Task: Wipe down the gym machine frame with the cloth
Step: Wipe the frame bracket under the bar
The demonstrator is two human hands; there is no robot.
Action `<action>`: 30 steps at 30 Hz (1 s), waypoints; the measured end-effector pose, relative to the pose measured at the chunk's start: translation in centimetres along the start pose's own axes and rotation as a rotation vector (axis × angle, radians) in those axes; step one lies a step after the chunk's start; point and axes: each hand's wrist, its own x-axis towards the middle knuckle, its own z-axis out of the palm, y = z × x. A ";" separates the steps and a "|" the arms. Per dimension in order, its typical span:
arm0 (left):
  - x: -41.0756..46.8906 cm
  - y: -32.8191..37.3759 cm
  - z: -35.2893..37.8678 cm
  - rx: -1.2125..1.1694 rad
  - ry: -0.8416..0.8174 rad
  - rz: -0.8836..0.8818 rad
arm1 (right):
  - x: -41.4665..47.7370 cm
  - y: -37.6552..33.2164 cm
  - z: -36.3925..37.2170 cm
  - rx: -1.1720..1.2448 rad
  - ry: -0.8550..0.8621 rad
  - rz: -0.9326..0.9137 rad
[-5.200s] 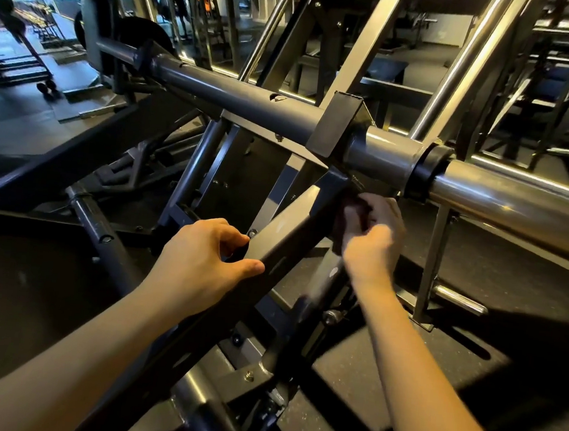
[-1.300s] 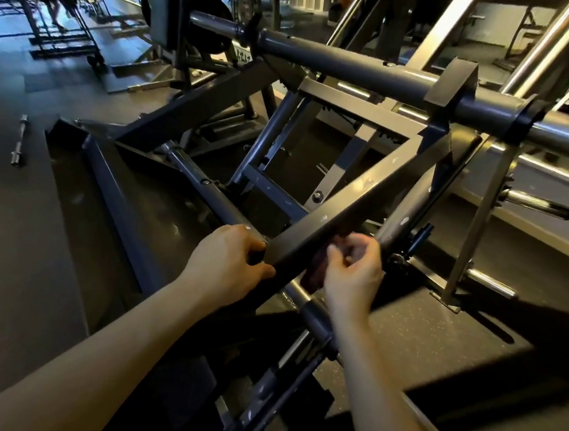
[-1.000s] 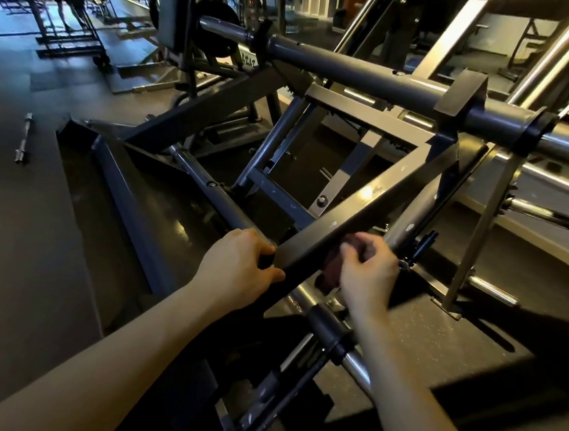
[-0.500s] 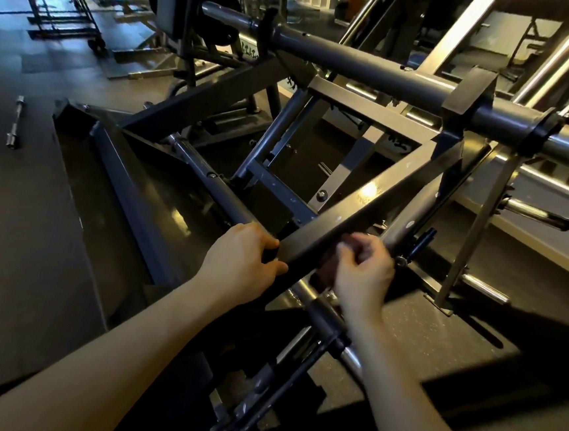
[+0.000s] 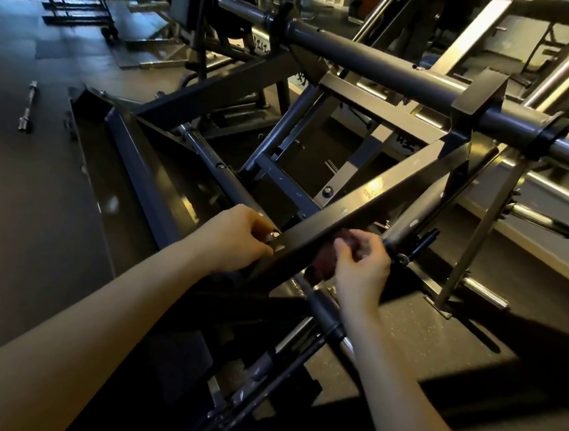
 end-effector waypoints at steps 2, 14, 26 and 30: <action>-1.3 -0.5 -0.4 0.105 0.009 0.018 | 1.7 -0.3 0.0 0.060 0.087 0.104; -5.4 -1.8 -1.4 0.373 0.124 0.124 | -8.0 -2.6 -0.6 0.261 -0.390 0.127; -8.3 -2.2 2.5 -0.056 0.355 0.394 | -7.1 -7.8 -2.2 0.366 -0.385 0.100; -7.8 -1.1 2.6 -0.093 0.436 0.423 | -6.7 -9.0 -2.4 0.498 -0.444 0.144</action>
